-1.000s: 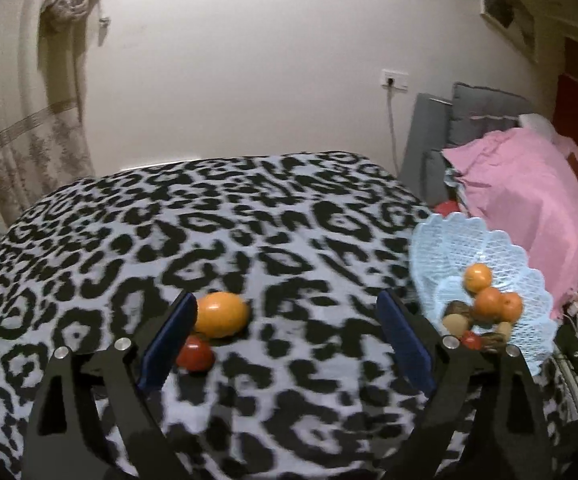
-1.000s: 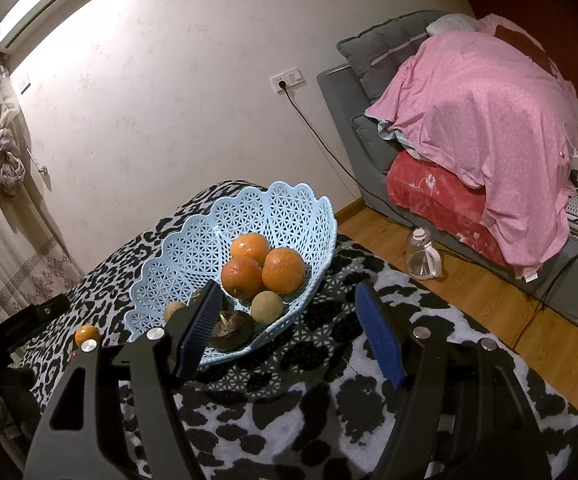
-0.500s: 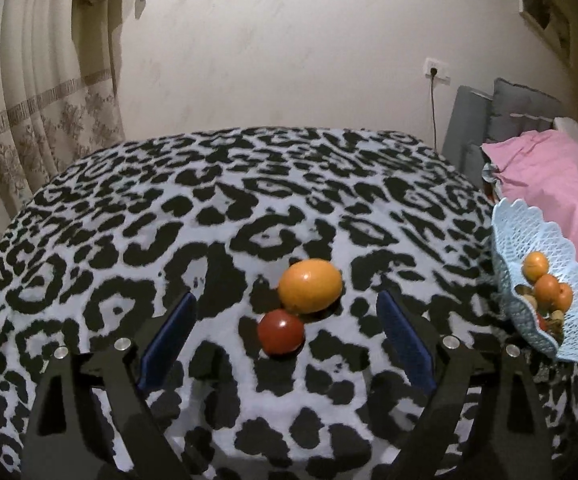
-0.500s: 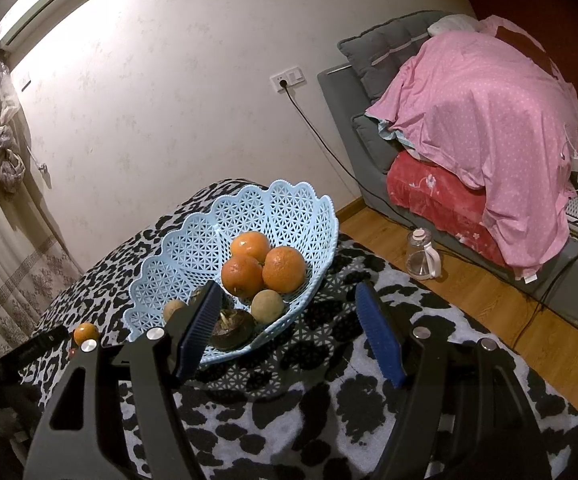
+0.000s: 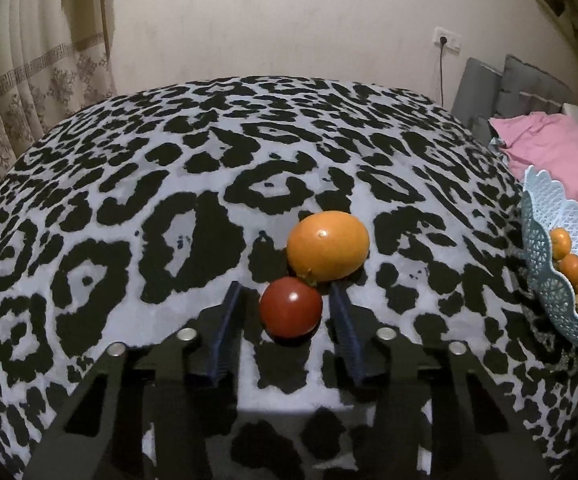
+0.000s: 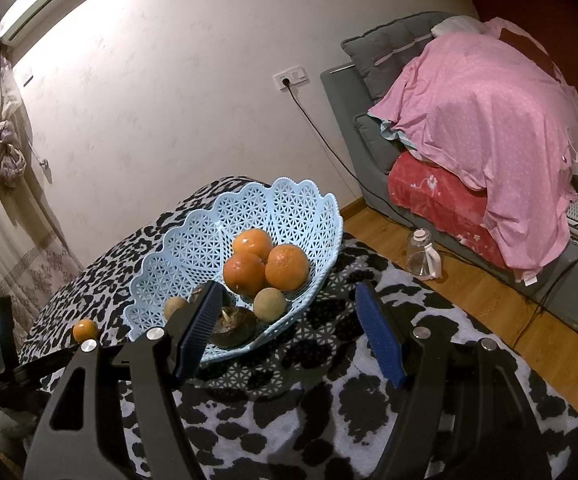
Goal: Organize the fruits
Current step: 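Close the left tool on the red tomato and lift it, then grasp the small orange with the right tool while the left holds the tomato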
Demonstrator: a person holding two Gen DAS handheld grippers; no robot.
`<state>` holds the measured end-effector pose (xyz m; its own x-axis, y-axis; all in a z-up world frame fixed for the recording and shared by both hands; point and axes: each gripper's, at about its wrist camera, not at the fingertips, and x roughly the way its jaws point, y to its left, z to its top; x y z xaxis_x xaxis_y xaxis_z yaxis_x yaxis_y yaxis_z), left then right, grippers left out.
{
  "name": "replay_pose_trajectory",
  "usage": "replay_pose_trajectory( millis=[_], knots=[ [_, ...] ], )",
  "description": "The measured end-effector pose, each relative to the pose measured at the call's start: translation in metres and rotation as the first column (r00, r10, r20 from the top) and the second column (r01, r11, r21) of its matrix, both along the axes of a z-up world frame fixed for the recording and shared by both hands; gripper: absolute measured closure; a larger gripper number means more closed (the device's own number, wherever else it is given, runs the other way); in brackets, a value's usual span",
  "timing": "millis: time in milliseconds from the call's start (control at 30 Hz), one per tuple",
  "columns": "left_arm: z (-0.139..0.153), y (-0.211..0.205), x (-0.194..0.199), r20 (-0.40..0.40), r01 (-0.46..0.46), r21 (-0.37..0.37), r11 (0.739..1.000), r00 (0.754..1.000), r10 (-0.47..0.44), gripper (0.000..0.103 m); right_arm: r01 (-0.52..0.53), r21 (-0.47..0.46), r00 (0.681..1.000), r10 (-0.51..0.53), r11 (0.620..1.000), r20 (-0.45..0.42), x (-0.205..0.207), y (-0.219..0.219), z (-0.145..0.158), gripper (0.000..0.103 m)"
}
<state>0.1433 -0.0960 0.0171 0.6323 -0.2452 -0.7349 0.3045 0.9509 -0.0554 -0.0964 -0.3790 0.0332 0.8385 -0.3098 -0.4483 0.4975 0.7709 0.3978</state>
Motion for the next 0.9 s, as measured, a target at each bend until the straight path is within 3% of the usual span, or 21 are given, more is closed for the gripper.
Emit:
replay_pose_trajectory(
  millis=[133,400,633,800,900],
  knots=[
    [-0.001,-0.001,0.002,0.001,0.004,0.001,1.0,1.0,-0.004,0.074,-0.003,-0.005,1.0,0.003,1.0,-0.007,0.002,0.001,0.001,0.032],
    [0.009,0.013,-0.015,0.035,-0.015,-0.037,0.999,0.999,0.016,0.074,0.007,-0.032,1.0,-0.007,0.999,0.0,0.0,0.004,0.003,0.032],
    [0.022,0.039,-0.05,0.097,-0.045,-0.059,0.997,0.994,0.051,0.074,-0.003,-0.167,1.0,0.006,0.986,0.014,-0.001,0.025,0.016,0.032],
    [0.021,0.062,-0.065,0.121,-0.113,-0.067,0.991,0.985,0.121,0.074,-0.123,-0.266,0.992,0.125,0.956,-0.012,0.016,0.055,0.032,0.032],
    [0.018,0.072,-0.064,0.109,-0.135,-0.091,0.987,0.983,0.145,0.074,-0.27,-0.239,0.962,0.268,0.933,-0.041,0.041,0.075,0.039,0.023]
  ],
)
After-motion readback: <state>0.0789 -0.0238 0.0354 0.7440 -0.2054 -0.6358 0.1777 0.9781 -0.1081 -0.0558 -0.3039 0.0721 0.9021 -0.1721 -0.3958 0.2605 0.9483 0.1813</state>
